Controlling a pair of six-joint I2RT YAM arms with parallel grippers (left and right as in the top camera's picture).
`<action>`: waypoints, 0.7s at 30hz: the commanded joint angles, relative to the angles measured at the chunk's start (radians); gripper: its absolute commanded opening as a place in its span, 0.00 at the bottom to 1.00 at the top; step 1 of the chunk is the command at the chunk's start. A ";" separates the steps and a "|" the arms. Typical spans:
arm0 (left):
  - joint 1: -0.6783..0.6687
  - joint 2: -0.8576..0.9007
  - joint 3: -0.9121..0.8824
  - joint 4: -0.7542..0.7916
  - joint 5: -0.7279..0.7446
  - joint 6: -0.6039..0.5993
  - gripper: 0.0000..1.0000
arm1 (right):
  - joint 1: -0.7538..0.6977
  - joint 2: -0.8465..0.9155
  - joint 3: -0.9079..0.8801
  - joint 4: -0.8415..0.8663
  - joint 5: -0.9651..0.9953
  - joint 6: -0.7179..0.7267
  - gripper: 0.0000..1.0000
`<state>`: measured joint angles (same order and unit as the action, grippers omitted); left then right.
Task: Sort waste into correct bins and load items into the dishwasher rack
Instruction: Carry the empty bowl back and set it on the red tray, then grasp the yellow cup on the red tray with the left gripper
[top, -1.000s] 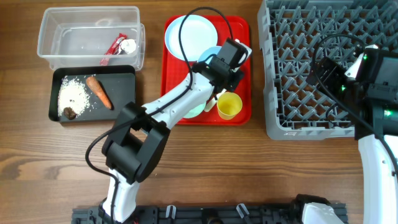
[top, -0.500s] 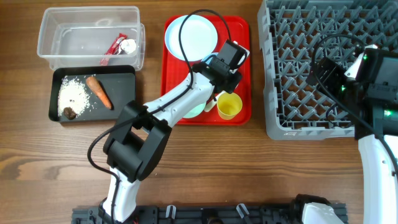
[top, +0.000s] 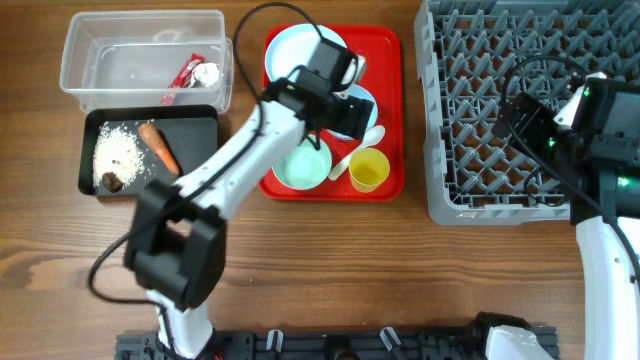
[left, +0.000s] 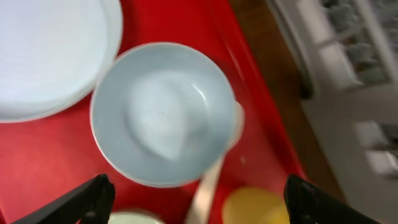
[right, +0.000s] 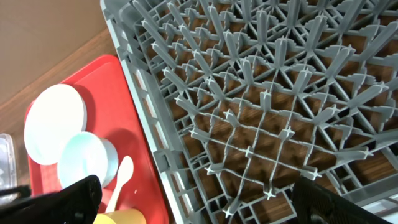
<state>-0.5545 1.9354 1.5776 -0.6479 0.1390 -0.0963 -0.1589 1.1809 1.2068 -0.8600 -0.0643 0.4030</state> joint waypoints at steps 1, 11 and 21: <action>-0.006 -0.020 0.001 -0.073 0.139 0.000 0.88 | -0.003 0.005 0.009 0.000 -0.016 -0.007 1.00; -0.054 0.031 -0.003 -0.204 0.068 0.059 0.80 | -0.003 0.005 0.009 -0.004 -0.034 -0.007 1.00; -0.057 0.117 -0.003 -0.217 0.080 0.059 0.47 | -0.003 0.005 0.009 -0.010 -0.034 -0.008 1.00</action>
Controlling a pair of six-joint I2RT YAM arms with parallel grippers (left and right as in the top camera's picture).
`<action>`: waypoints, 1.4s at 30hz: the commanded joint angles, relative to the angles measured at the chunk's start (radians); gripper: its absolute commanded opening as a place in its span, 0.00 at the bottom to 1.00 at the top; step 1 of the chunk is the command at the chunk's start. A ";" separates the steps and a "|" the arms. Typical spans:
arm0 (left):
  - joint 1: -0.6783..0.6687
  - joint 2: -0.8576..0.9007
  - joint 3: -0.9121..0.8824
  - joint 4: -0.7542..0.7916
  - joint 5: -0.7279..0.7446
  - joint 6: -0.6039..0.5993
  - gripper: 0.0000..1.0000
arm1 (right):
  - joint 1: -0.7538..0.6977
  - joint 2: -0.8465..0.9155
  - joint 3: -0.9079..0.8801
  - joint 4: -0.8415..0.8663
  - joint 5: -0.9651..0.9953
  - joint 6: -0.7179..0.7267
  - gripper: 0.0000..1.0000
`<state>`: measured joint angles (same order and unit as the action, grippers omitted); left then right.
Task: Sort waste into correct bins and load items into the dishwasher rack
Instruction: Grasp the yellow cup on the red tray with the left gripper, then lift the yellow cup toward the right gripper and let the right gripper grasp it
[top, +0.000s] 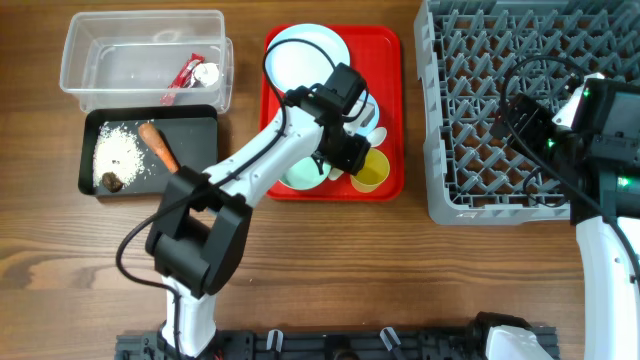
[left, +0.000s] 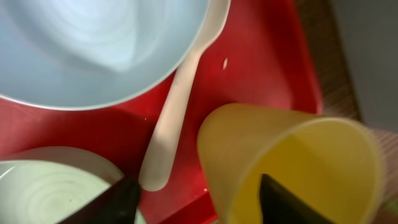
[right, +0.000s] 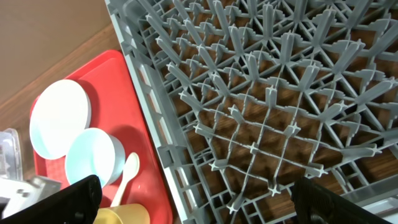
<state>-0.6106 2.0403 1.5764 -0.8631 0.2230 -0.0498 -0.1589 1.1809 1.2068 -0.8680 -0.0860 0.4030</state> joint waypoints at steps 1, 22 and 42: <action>-0.001 0.011 -0.002 0.000 -0.004 0.012 0.39 | -0.003 0.005 0.009 -0.001 -0.012 -0.008 1.00; 0.324 -0.129 0.080 0.026 0.878 0.023 0.04 | 0.006 0.007 -0.069 0.229 -0.610 -0.236 1.00; 0.370 -0.129 0.080 0.062 1.354 0.042 0.04 | 0.311 0.212 -0.210 1.062 -1.055 -0.108 1.00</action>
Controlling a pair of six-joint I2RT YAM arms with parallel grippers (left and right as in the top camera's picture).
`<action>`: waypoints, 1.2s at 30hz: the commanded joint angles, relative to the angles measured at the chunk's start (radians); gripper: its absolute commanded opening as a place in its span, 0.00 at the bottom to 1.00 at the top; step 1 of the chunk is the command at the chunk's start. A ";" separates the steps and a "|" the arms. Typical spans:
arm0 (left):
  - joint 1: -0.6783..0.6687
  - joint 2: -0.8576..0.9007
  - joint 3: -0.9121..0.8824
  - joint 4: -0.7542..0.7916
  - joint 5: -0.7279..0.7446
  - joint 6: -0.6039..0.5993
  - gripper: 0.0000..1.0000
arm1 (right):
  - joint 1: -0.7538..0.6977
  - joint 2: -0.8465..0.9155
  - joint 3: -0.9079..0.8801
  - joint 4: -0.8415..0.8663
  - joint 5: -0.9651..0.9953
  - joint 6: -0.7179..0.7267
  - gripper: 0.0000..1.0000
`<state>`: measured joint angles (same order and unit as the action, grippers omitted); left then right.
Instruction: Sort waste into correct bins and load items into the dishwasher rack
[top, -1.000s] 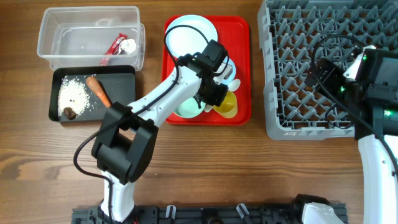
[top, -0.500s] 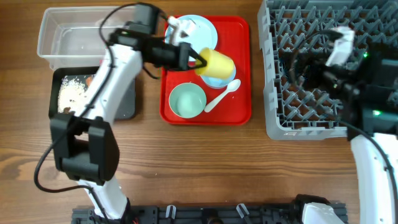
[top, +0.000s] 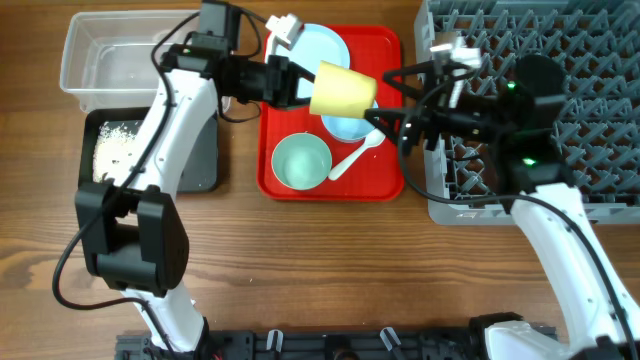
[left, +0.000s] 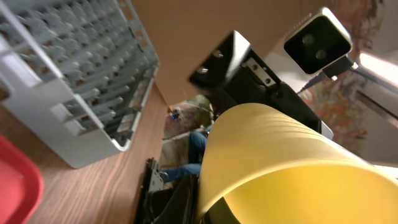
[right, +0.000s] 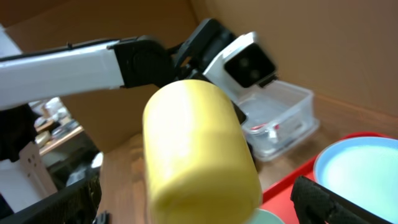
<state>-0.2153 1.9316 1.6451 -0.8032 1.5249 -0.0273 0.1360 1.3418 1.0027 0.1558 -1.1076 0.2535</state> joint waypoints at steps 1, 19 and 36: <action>-0.031 -0.020 0.011 0.002 0.052 0.019 0.04 | 0.018 0.067 -0.006 0.055 -0.034 0.055 1.00; -0.027 -0.020 0.011 0.011 0.048 0.020 0.04 | 0.044 0.138 -0.006 0.210 -0.072 0.143 0.68; 0.035 -0.020 0.011 0.010 -0.008 0.019 0.15 | -0.155 0.138 -0.006 0.113 -0.060 0.191 0.49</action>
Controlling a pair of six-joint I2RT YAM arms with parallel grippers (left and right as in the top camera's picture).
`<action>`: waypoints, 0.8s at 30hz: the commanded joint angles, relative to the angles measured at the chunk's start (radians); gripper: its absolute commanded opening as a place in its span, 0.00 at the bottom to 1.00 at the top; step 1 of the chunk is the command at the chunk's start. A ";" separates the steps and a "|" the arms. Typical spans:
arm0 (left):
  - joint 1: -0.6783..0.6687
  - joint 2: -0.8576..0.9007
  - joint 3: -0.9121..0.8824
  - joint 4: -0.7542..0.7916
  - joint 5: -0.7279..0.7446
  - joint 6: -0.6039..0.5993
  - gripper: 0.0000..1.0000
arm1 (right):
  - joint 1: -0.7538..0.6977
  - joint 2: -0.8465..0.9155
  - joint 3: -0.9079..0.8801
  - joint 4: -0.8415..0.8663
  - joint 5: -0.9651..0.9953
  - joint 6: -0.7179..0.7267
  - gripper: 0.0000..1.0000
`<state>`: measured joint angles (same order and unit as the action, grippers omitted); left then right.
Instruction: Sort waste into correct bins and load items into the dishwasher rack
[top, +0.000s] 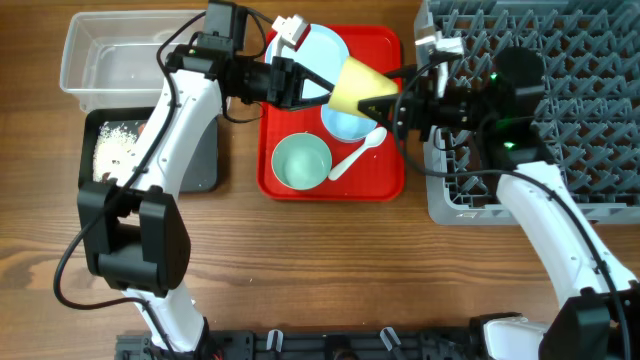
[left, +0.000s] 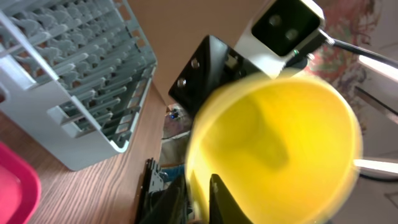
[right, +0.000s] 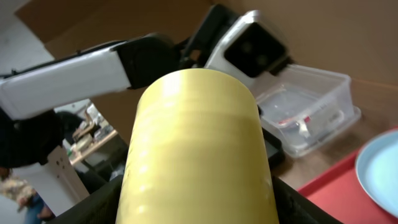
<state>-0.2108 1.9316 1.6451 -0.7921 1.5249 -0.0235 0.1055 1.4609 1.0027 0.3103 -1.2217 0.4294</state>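
Observation:
A yellow cup (top: 358, 88) hangs sideways above the red tray (top: 390, 50), between both grippers. My left gripper (top: 328, 92) is shut on its rim, one finger inside and one outside; in the left wrist view the cup's mouth (left: 280, 137) fills the frame above that gripper (left: 199, 199). My right gripper (top: 394, 106) has come from the right and its fingers press both sides of the cup's body (right: 199, 143), the gripper (right: 196, 194) shut on it. The grey dishwasher rack (top: 560, 120) lies at the right.
On the tray are a pale blue plate (top: 315, 45), a blue bowl (top: 345, 125), a green bowl (top: 300, 162) and a white spoon (top: 355, 155). A clear bin (top: 120, 60) and a black tray with rice (top: 112, 145) stand at the left.
My right gripper has moved left onto the cup and its wide-open fingers have shut on the cup's body. The cup has tilted, mouth toward the left gripper, which still grips the rim.
My left gripper hovered open over the blue bowl, then was down at the yellow cup on the tray. Later it held the cup in the air over the tray with the right gripper open beside it. Now both grippers hold the cup.

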 joint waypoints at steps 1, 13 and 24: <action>0.033 -0.020 0.011 -0.001 -0.026 0.016 0.15 | -0.145 0.019 -0.006 -0.055 0.054 0.015 0.49; 0.037 -0.020 0.011 -0.013 -0.651 0.016 0.28 | -0.335 -0.031 0.048 -0.444 0.127 -0.069 0.49; 0.039 -0.020 0.011 -0.001 -1.193 0.016 0.38 | -0.319 -0.064 0.454 -1.254 0.777 -0.322 0.49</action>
<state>-0.1753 1.9316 1.6451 -0.7990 0.5900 -0.0200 -0.2195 1.4311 1.3384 -0.8547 -0.7059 0.1940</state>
